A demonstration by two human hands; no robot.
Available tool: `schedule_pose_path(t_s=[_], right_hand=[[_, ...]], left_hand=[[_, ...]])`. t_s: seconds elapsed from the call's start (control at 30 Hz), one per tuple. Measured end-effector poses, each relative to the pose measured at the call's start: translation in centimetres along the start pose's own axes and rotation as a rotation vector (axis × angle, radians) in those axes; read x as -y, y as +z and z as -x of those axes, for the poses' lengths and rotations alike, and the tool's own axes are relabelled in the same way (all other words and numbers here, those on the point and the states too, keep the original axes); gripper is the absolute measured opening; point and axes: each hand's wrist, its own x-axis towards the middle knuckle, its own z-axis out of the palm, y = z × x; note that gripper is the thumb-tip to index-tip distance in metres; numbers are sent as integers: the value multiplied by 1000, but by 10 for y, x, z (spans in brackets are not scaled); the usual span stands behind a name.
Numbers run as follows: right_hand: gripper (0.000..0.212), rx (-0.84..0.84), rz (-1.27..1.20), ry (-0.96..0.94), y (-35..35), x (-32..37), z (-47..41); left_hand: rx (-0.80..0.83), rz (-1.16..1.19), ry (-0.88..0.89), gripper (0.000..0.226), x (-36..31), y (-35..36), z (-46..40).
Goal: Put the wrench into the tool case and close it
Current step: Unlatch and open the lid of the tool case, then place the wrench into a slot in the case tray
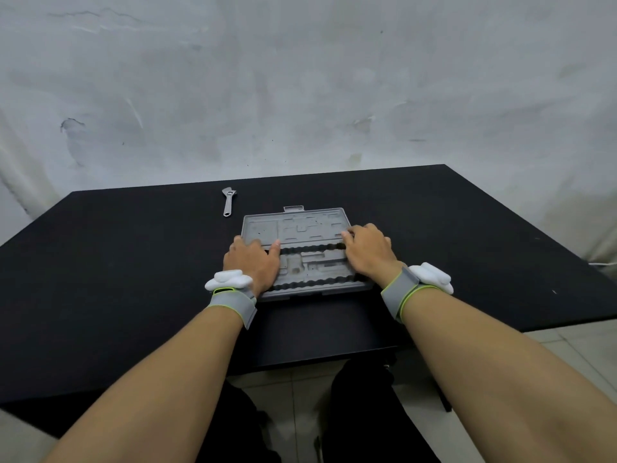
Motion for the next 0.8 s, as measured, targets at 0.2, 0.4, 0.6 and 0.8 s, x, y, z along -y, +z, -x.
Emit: schedule_pose_path(t_s=[0.2,0.4,0.6,0.8], right_hand=[[44,-210,342,31,-18,-29,21],[62,-134,536,137,-28,-54,45],[50,-39,474,147,-26,-54,54],[36,-2,440,125,-27,-47,52]], left_hand=[[-5,0,-7,71,2,2,-3],[-21,3,-11,71,0,3,-4],[-23,-4,-16,72,0,5,-3],[-25,3,-14,72,1,6,-3]])
